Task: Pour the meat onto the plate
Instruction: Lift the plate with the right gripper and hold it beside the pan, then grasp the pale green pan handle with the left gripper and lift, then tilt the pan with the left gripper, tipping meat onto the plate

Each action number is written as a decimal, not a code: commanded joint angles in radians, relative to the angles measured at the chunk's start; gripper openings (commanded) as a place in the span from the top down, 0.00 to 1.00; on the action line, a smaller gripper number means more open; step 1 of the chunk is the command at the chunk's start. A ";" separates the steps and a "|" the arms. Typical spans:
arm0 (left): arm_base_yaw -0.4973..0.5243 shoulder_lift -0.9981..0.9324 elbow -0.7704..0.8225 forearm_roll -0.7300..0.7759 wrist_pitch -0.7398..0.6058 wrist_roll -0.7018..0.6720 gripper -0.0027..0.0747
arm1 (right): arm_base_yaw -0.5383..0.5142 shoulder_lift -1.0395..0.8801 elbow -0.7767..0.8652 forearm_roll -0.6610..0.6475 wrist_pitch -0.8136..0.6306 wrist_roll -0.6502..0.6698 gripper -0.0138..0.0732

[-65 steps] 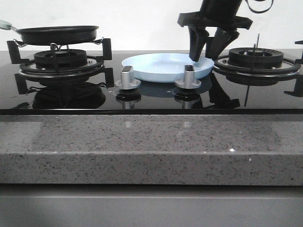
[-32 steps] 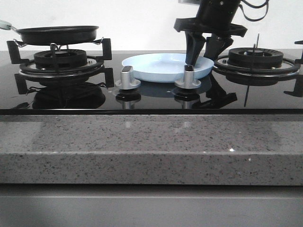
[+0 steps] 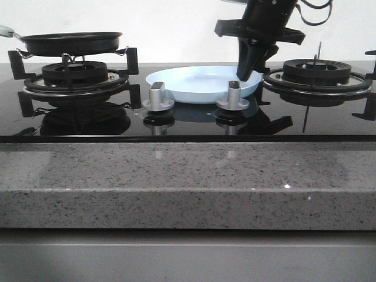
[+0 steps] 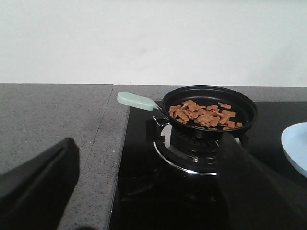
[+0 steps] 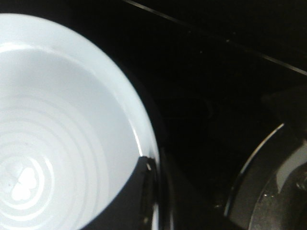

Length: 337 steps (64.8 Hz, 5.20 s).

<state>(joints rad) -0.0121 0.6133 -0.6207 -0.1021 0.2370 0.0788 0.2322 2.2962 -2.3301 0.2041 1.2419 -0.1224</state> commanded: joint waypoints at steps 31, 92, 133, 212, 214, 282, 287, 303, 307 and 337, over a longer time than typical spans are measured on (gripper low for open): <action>-0.006 0.008 -0.028 -0.005 -0.084 -0.010 0.24 | -0.013 -0.276 -0.040 0.042 0.099 0.036 0.91; -0.006 0.010 -0.028 -0.117 -0.045 -0.010 0.24 | 0.075 -0.742 0.940 0.201 -0.537 -0.046 0.91; 0.103 0.655 -0.527 -0.459 0.374 0.028 0.23 | 0.075 -0.742 0.940 0.201 -0.537 -0.046 0.91; 0.353 1.262 -0.915 -1.359 0.710 0.399 0.23 | 0.075 -0.742 0.940 0.201 -0.537 -0.046 0.91; 0.346 1.267 -0.922 -1.359 0.710 0.399 0.23 | 0.075 -0.742 0.940 0.201 -0.537 -0.046 0.91; 0.339 1.163 -0.937 -1.509 0.830 0.420 0.99 | 0.075 -0.742 0.940 0.201 -0.538 -0.046 0.91; 0.326 1.118 -0.937 -1.493 0.834 0.444 0.99 | 0.075 -0.742 0.940 0.201 -0.538 -0.046 0.91; 0.210 0.979 -0.937 -1.334 0.802 0.468 0.99 | 0.075 -0.742 0.940 0.201 -0.538 -0.046 0.91; 0.168 0.955 -0.937 -1.283 0.770 0.468 0.99 | 0.075 -0.742 0.940 0.201 -0.538 -0.046 0.91; -0.177 0.804 -0.938 -0.876 0.492 0.470 0.99 | 0.075 -0.742 0.940 0.201 -0.538 -0.046 0.91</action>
<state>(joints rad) -0.1281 1.4896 -1.5233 -1.0070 0.8319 0.5504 0.3048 1.6056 -1.3645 0.3749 0.7548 -0.1619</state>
